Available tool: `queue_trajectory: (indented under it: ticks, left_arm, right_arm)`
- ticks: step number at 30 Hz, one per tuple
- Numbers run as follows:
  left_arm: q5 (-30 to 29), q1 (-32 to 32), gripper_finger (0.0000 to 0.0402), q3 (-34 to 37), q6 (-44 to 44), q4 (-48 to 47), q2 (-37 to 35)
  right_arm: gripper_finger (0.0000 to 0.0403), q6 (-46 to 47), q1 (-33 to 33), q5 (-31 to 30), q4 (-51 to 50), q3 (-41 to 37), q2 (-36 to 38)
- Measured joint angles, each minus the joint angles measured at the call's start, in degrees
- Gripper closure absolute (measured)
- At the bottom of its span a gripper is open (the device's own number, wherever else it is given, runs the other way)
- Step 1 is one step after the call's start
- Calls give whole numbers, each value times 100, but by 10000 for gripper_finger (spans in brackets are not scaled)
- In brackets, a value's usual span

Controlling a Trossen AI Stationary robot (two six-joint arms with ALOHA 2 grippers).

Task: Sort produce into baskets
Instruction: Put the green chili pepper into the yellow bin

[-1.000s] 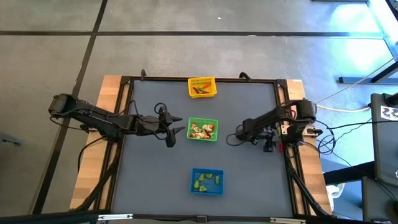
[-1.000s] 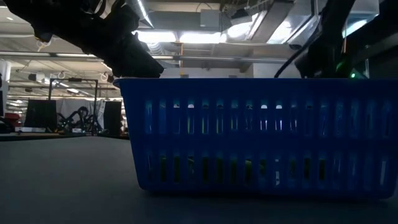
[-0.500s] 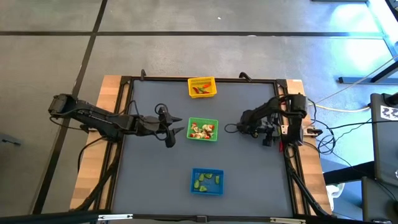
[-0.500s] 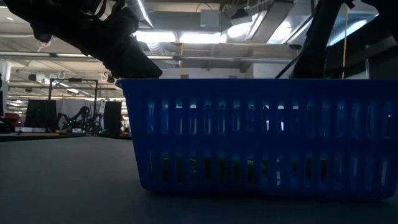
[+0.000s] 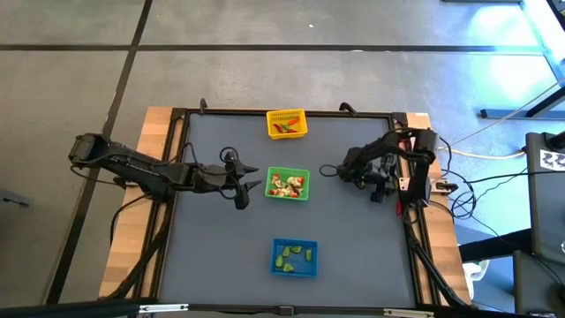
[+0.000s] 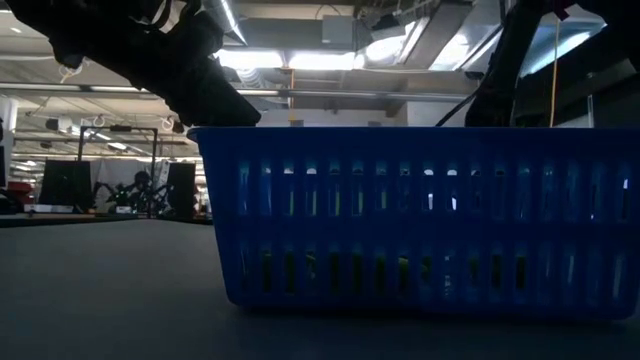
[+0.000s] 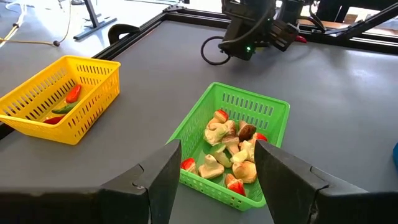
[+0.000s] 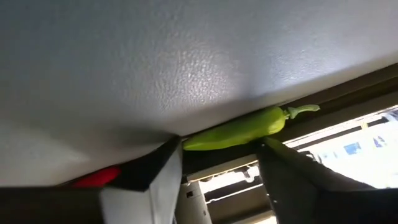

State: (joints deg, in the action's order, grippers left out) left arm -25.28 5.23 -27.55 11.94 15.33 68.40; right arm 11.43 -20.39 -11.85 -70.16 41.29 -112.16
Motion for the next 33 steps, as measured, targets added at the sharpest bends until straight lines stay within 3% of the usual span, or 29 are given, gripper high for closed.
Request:
queue_trajectory:
  ticks: [7, 14, 20, 33]
  left_arm:
    - [0, 0, 202, 0, 2, -7, 0]
    - [0, 2, 202, 0, 7, -11, 0]
    - [0, 2, 202, 0, 7, -15, 0]
    - [0, 2, 202, -1, 3, -17, 0]
  right_arm:
    - [274, -29, -77, 188, 46, -4, 0]
    - [389, -45, -69, 179, 45, -4, 0]
    - [395, 96, -43, 374, -40, 72, 28]
    - [402, 119, 821, 840, -138, 964, 568]
